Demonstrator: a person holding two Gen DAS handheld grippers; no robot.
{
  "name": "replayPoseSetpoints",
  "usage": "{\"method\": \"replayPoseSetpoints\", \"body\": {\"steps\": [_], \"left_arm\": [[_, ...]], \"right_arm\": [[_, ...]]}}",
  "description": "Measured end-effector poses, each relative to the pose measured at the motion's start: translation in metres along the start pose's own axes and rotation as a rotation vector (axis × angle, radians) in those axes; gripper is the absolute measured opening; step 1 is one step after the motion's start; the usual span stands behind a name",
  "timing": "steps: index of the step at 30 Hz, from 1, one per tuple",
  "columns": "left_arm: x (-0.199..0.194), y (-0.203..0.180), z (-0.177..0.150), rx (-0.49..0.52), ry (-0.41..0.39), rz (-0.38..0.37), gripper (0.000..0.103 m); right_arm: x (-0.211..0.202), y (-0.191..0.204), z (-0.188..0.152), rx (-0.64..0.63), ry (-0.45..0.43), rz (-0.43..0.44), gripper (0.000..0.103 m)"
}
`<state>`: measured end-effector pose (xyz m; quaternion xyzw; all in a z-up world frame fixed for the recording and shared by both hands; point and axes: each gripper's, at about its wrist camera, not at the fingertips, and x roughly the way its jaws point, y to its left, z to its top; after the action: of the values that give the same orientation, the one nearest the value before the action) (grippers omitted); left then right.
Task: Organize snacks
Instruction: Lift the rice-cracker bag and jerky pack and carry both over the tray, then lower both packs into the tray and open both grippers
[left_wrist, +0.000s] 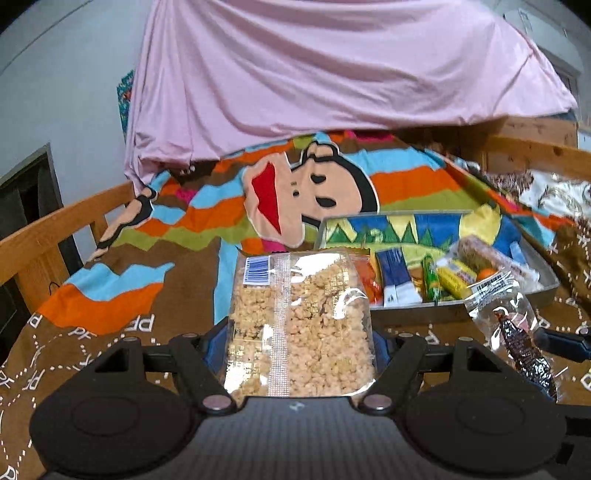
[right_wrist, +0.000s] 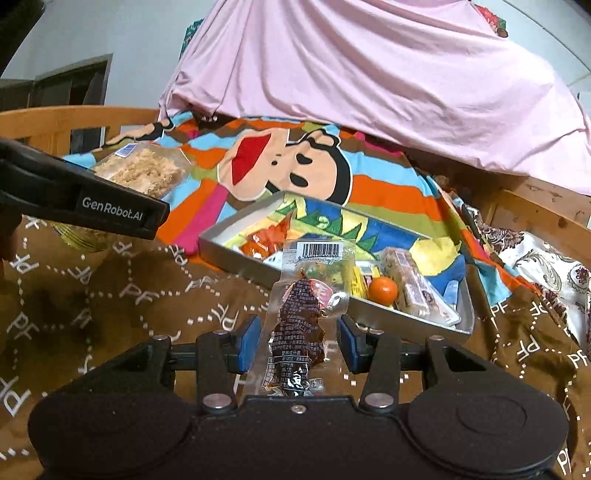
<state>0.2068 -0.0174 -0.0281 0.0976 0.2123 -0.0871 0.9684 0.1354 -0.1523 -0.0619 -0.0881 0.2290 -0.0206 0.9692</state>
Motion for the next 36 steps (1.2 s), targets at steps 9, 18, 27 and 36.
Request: {"method": "replayPoseSetpoints", "body": {"steps": [9, 18, 27, 36], "left_arm": [[0.013, -0.003, 0.022, -0.082, -0.085, 0.019, 0.076], [0.052, -0.004, 0.063, -0.209, -0.182, 0.055, 0.076], [0.109, 0.001, 0.075, -0.256, -0.196, 0.075, 0.076], [0.144, 0.005, 0.071, -0.295, -0.169, 0.042, 0.076]], "right_arm": [[0.004, -0.011, 0.027, 0.029, -0.099, -0.03, 0.048], [0.048, -0.03, 0.049, 0.044, -0.166, -0.084, 0.048], [0.113, -0.043, 0.067, 0.084, -0.103, -0.136, 0.048], [0.155, -0.037, 0.068, 0.049, -0.083, -0.159, 0.048]]}}
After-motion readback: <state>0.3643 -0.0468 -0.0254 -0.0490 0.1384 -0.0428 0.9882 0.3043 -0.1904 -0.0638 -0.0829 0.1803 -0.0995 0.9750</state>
